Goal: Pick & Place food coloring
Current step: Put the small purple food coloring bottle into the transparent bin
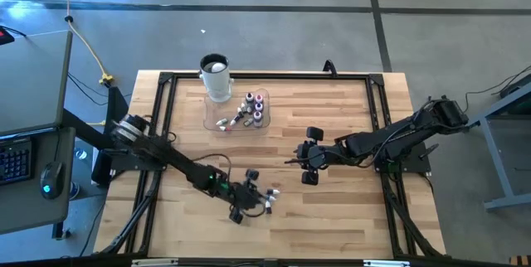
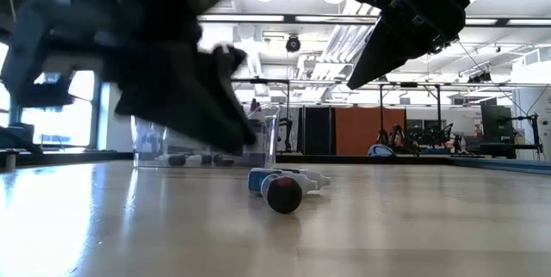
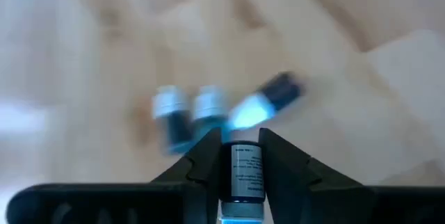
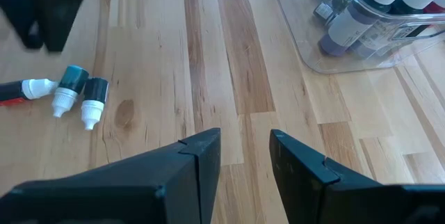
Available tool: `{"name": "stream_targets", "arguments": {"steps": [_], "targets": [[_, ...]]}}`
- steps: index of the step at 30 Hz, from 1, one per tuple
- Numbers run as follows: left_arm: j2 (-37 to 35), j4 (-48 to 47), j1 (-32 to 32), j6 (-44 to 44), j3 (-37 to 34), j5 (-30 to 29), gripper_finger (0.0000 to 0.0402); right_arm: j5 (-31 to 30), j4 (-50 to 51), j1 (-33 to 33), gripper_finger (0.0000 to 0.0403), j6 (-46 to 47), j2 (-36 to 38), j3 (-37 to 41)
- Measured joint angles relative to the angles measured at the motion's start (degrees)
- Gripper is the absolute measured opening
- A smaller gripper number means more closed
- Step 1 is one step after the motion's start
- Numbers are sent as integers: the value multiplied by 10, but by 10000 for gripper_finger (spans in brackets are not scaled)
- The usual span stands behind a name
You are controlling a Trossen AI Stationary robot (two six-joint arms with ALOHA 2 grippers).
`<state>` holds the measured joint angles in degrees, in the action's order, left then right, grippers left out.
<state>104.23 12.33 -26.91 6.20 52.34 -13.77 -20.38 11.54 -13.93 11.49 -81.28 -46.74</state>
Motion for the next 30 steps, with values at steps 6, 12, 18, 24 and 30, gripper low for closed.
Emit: {"name": "stream_targets", "arguments": {"steps": [6,12,18,24,30], "targets": [[-117,-140,4,70,1,-143,83,0,0,0,117,0,0,0],[-222,-279,43,63,2,-276,84,0,0,0,117,0,0,0],[-275,-380,180,8,2,-220,84,0,-1,0,117,0,0,0],[-252,-379,347,-49,2,-83,84,0,-2,0,117,0,0,0],[-201,-378,444,-124,2,-73,85,0,-2,0,117,0,0,0]]}}
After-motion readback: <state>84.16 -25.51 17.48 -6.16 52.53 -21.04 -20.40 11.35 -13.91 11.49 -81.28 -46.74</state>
